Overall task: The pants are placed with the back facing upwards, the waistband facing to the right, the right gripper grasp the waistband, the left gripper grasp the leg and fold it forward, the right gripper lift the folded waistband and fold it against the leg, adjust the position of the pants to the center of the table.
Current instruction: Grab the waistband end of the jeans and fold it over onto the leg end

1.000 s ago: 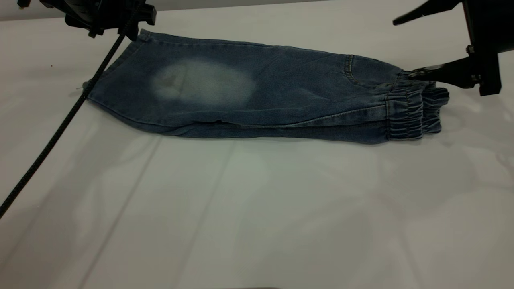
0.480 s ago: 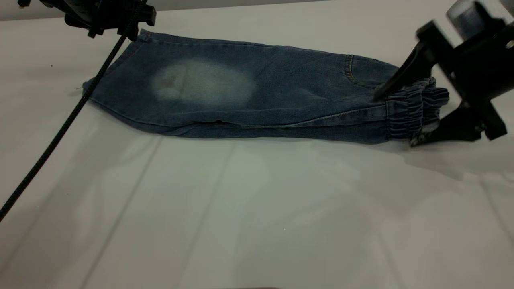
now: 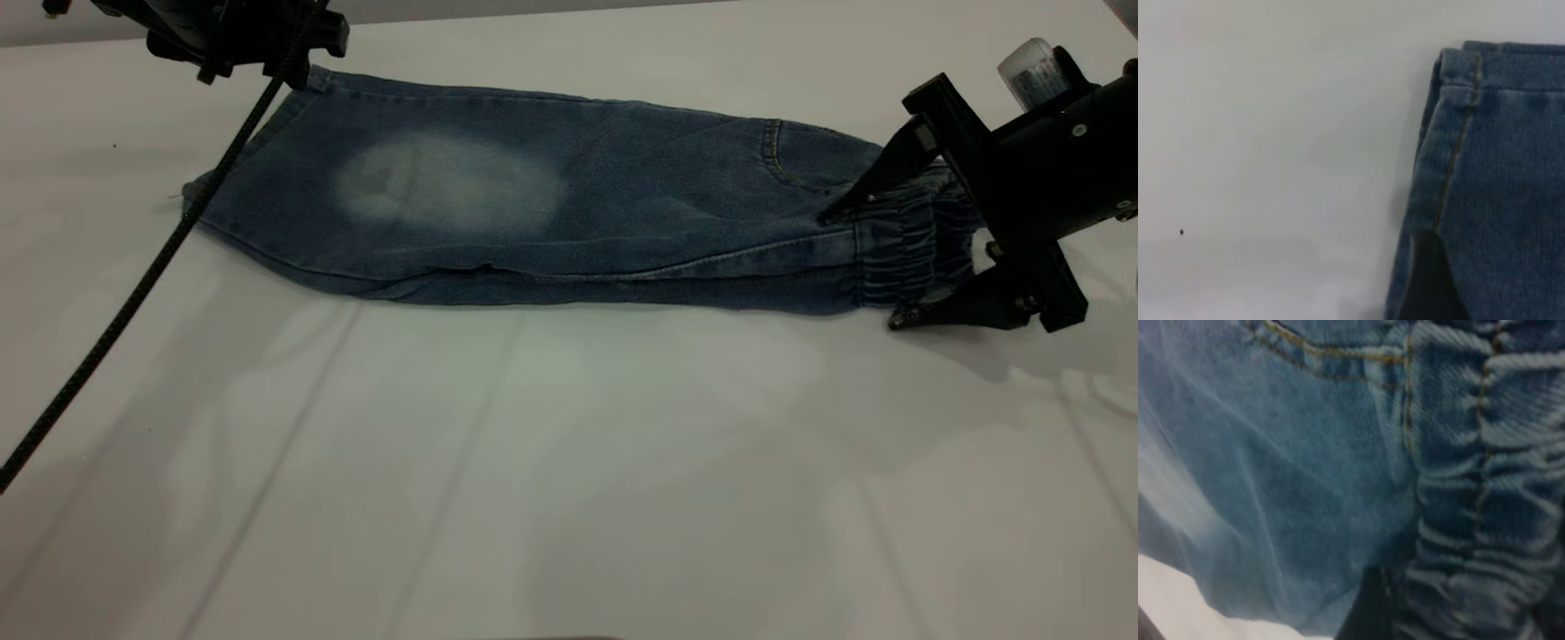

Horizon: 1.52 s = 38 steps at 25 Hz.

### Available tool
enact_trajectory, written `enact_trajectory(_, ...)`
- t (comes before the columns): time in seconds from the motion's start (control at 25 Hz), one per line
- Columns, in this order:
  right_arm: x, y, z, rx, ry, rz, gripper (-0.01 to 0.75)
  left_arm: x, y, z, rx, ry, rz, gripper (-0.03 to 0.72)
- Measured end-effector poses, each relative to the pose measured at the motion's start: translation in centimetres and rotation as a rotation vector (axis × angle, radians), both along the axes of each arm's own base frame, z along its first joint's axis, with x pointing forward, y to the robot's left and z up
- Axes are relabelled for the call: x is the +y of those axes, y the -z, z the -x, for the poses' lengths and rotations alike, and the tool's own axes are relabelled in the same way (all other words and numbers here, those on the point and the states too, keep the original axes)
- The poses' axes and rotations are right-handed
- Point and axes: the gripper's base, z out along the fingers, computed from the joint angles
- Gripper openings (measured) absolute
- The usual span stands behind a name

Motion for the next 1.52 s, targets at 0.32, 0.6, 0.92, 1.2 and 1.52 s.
enact_trajectory(0.32, -0.7, 0.4, -0.7, -0.107, 0.0, 0.105, 0.454, -2.7, -0.1, 0.6, -0.012, 0.096, 0.001, 0.444)
enact_trajectory(0.6, -1.0, 0.6, -0.7, -0.173, -0.097, 0.194, 0.063, -9.3, 1.2, 2.7, -0.017, 0.306, 0.047, 0.444)
enact_trajectory(0.92, -0.2, 0.0, -0.7, -0.289, -0.211, 0.137, 0.044, -15.3, 5.0, 6.2, 0.044, 0.49, 0.095, 0.444)
enact_trajectory(1.2, 1.3, -3.2, -1.0, -0.521, -0.337, -0.016, 0.044, -18.7, 6.5, 8.8, 0.081, 0.565, 0.137, 0.444)
enact_trajectory(1.52, 2.0, -7.8, -1.5, -0.732, -0.429, -0.083, 0.044, -22.0, 6.2, 11.4, 0.092, 0.638, 0.235, 0.444)
